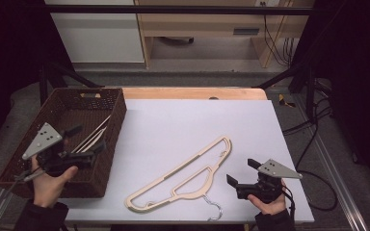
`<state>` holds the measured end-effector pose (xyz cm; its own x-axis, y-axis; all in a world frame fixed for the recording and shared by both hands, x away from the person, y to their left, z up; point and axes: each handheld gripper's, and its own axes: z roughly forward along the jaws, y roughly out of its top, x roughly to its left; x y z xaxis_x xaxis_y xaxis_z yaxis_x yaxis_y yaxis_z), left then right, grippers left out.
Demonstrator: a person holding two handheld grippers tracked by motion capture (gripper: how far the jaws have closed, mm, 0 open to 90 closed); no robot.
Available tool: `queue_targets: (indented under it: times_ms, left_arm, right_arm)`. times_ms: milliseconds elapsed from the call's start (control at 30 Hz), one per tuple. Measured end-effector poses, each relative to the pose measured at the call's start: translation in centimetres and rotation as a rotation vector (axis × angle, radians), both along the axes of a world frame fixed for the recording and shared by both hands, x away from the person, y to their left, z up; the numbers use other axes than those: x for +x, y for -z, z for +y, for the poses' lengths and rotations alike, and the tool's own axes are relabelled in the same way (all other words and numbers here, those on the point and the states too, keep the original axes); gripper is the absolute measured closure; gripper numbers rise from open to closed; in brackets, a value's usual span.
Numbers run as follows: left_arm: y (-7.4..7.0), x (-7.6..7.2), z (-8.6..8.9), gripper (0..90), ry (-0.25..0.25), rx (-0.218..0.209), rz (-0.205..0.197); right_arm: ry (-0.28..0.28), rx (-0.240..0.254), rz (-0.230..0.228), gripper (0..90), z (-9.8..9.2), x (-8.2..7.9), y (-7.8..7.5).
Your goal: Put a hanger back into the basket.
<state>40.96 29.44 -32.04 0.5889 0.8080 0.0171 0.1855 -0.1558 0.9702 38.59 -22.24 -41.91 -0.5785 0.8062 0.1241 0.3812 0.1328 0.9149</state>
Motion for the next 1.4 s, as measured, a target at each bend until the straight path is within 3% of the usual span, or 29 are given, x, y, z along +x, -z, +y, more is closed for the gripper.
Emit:
queue_targets:
  times_ms: [133,300,467,700,900,1100,1300,1400]
  left_arm:
    - [1.2,-0.6,-2.1,5.1,0.043,-0.027,0.009]
    - [3.2,-0.9,-4.9,4.4,0.107,0.004,0.045]
    - [4.5,-1.3,-6.2,4.3,0.139,0.005,0.064]
    - [7.3,-1.7,-7.6,4.4,0.165,0.053,0.114]
    - [8.8,-1.5,-8.3,4.0,0.182,0.088,0.144]
    - [9.3,-1.4,-8.5,4.2,0.192,0.098,0.154]
    - [9.7,-1.4,-8.6,4.5,0.192,0.110,0.161]
    - [9.7,-1.4,-8.6,4.7,0.193,0.109,0.159]
  right_arm:
    - [-0.013,-0.002,0.008,5.9,0.4,-0.1,0.1]
    - [-0.032,-0.016,0.025,6.0,1.1,-0.1,0.3]
    - [-0.042,-0.020,0.034,6.4,1.5,-0.2,0.7]
    - [-0.062,-0.055,0.062,8.7,2.6,-0.3,1.4]
    - [-0.085,-0.071,0.094,13.8,3.6,-0.5,2.0]
    - [-0.105,-0.091,0.139,19.1,4.5,-0.7,2.8]
    - [-0.126,-0.136,0.201,31.7,5.8,-0.8,4.2]
    - [-0.131,-0.157,0.230,42.4,6.5,-0.9,4.8]
